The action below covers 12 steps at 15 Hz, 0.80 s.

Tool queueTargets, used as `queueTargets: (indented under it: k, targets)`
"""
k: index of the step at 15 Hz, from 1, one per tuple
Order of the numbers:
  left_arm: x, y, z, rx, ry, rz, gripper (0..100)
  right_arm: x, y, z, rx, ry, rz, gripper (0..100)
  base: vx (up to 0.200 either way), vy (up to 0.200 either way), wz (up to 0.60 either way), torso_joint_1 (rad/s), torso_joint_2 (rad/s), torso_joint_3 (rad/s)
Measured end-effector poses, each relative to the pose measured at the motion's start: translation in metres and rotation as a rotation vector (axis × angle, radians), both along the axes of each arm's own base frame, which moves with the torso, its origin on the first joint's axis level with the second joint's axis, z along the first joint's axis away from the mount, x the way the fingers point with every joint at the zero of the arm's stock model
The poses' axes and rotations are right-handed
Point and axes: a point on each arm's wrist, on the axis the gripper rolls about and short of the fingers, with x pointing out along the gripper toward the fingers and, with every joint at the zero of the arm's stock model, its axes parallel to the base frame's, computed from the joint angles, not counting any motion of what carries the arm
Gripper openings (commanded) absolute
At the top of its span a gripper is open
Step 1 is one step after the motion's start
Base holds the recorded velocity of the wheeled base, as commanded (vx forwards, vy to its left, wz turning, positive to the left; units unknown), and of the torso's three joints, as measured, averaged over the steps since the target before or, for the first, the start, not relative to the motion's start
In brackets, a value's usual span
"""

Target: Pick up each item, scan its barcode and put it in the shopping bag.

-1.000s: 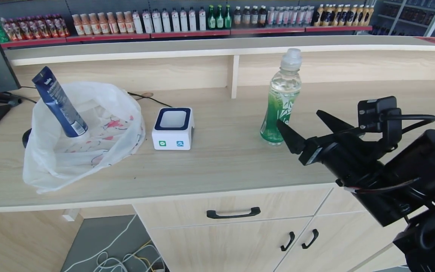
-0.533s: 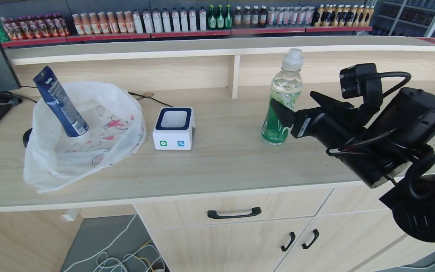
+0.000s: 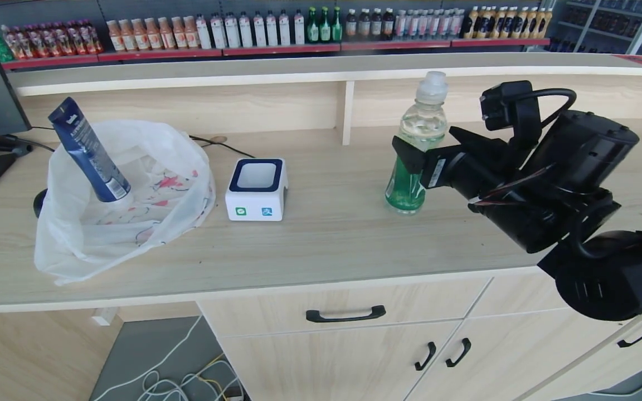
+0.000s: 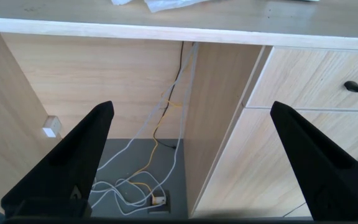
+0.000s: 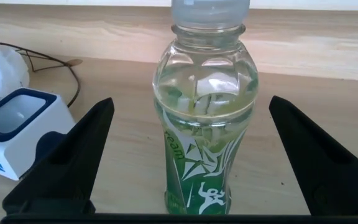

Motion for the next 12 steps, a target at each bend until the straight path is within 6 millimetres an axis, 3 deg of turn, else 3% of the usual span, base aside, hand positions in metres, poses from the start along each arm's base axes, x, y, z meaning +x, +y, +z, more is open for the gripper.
queueTargets:
  k: [12]
  targets:
    - [0.0,0.0,0.0,0.0,0.0,0.0,100,0.039,0.008,-0.018,-0.008,0.013,-0.025,100,0.0,0.0,0.0,0.0,0.0,0.0]
